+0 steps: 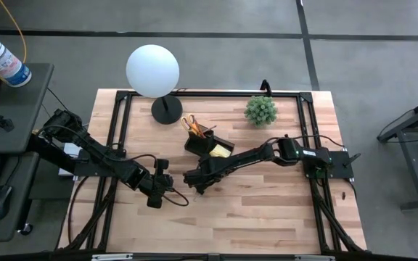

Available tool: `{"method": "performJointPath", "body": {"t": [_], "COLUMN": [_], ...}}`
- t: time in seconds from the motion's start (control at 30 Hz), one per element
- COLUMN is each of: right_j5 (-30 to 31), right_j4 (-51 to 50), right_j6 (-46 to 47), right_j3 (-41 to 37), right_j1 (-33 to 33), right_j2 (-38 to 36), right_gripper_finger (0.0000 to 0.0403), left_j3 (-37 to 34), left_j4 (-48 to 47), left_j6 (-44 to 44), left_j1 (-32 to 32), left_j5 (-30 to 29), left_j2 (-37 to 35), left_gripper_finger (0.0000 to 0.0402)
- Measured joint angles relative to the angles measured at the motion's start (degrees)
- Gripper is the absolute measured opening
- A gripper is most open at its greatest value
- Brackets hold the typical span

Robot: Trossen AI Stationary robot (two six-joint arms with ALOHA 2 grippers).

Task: Pick and place office supplies into organizer
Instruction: Put the blue eraser into the black organizer

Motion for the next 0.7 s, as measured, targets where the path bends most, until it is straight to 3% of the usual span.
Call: {"method": "performJointPath", "body": {"t": [0.43, 0.7], "right_j5": [0.0, 0.6], "right_j4": [-0.2, -0.8], "right_j6": [-0.2, -0.6], "right_j3": [0.0, 0.0], "right_j1": [-0.2, -0.2], "right_j2": [0.0, 0.0], "right_gripper_finger": [0.0106, 0.0074], "left_j3": [0.0, 0.0], "left_j4": [0.0, 0.0], "left_j6": [0.0, 0.0], "left_j1": [0.0, 0.0], "left_j5": [0.0, 0.0], "left_j2": [0.0, 0.0], "left_gripper_finger": [0.0007, 0.0007]}}
